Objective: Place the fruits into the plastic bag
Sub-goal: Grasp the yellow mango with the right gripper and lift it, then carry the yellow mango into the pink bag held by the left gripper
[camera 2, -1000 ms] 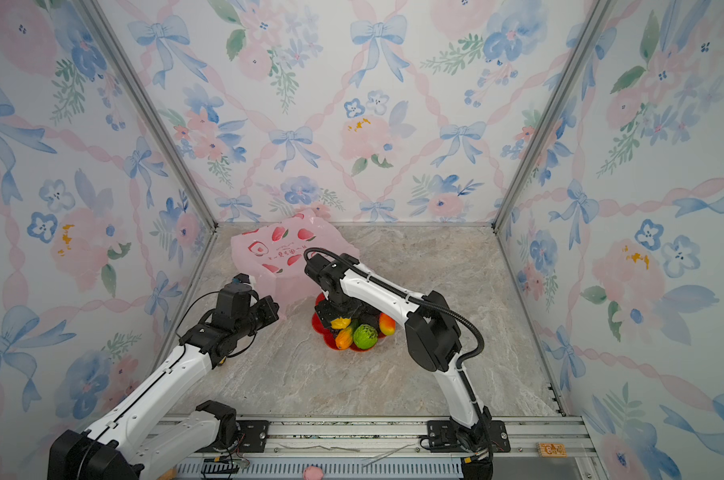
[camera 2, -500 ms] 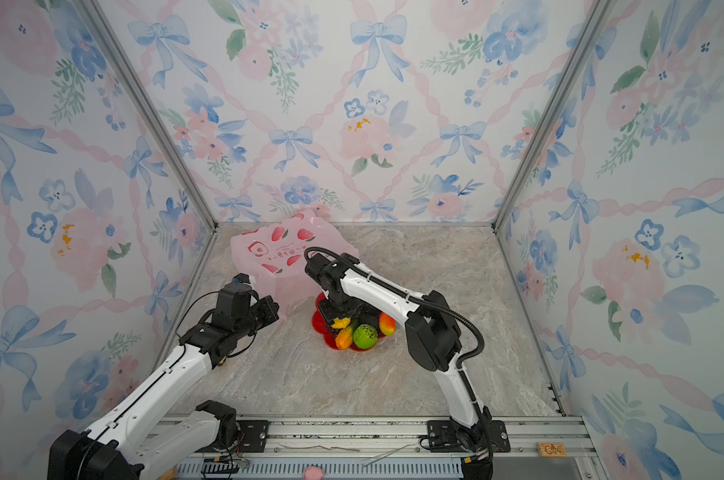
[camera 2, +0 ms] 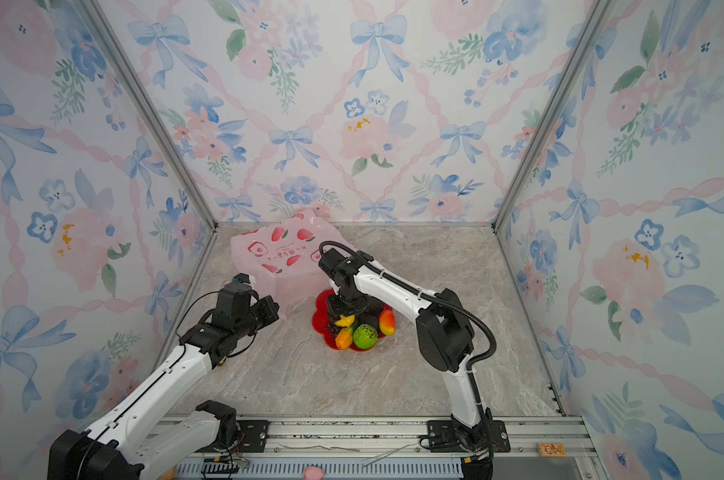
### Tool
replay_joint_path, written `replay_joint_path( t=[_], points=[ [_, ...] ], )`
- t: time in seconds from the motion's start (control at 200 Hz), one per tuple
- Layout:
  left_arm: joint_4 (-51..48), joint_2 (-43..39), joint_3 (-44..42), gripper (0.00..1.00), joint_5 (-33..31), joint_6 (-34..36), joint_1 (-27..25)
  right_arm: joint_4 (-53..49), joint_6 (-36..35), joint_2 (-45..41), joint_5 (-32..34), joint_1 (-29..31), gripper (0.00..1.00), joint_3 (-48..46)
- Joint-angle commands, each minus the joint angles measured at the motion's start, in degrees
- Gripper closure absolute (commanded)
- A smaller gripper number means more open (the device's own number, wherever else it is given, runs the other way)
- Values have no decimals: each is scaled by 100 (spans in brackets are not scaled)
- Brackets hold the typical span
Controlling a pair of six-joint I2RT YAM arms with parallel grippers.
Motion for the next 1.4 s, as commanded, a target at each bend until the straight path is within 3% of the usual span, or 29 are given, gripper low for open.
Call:
replay_joint_path(
  t=[0.0, 0.31, 0.56, 1.02, 1.395],
  points=[
    [42, 90, 185, 100, 76, 7, -35, 608, 373, -497, -711, -287, 47, -378],
    [45, 200, 439, 100, 132, -44, -38, 2103, 1349, -1202, -2404, -794, 49, -1314],
    [38, 267, 716, 100, 234, -71, -44, 3107, 2286, -1213, -3310, -806, 49, -1363],
    [32, 303, 984, 100, 569, -167, -38, 4037, 3029, -399, -3557, -480, 49, -814],
    [54, 409, 1134, 100, 979, -428, -61, 5578, 4222, 404, -3103, -397, 50, -571]
  ],
)
